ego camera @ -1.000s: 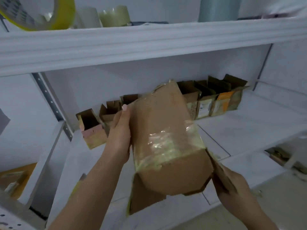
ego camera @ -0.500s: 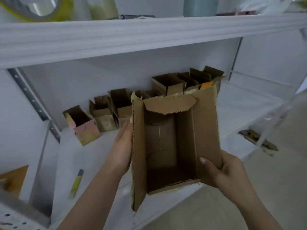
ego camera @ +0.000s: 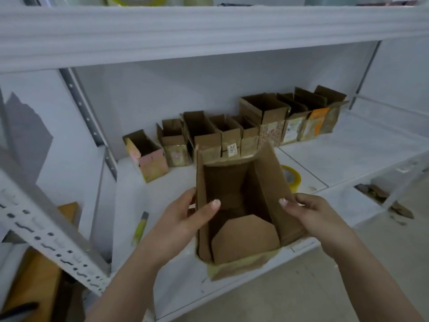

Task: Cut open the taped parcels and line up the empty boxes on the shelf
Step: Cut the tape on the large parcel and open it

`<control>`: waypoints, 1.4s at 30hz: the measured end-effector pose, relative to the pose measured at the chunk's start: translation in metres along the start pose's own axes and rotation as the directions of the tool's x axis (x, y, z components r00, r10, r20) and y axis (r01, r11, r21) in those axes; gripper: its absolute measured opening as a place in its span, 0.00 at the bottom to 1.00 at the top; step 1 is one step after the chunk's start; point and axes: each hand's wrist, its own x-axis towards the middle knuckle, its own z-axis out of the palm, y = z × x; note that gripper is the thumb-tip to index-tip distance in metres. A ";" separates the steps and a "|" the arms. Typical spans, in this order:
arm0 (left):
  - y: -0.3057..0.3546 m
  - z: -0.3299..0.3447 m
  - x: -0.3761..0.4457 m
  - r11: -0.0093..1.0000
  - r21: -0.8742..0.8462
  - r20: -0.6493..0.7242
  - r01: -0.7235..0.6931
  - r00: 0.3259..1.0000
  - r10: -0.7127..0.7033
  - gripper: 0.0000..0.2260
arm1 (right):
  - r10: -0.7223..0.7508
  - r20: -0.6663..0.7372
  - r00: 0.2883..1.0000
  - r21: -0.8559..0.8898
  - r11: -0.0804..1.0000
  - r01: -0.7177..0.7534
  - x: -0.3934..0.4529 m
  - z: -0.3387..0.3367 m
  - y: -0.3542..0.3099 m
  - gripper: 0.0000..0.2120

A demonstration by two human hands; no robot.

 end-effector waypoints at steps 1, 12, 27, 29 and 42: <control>-0.004 -0.001 -0.003 0.999 0.046 -0.008 0.000 1.000 0.001 0.21 | -0.006 -0.007 1.000 -0.002 1.000 0.006 0.000 0.001 0.000 0.07; -0.021 -0.006 -0.007 0.929 0.347 -0.013 0.126 0.991 -0.130 0.16 | -0.029 -0.084 0.996 -0.009 1.000 0.028 -0.014 0.002 0.014 0.10; 0.068 0.061 0.039 0.982 -0.092 -0.134 -0.163 0.980 0.150 0.09 | -0.392 -0.273 0.879 0.065 0.904 0.423 -0.017 -0.078 -0.007 0.14; 0.081 0.091 0.054 0.976 -0.082 -0.101 -0.199 0.976 0.191 0.10 | -0.423 -0.325 0.846 0.033 0.889 0.457 -0.013 -0.106 -0.009 0.15; 0.129 0.321 0.163 0.990 -0.056 0.121 -0.132 0.983 0.138 0.12 | -0.366 -0.501 0.784 -0.049 0.916 0.397 0.048 -0.325 0.045 0.11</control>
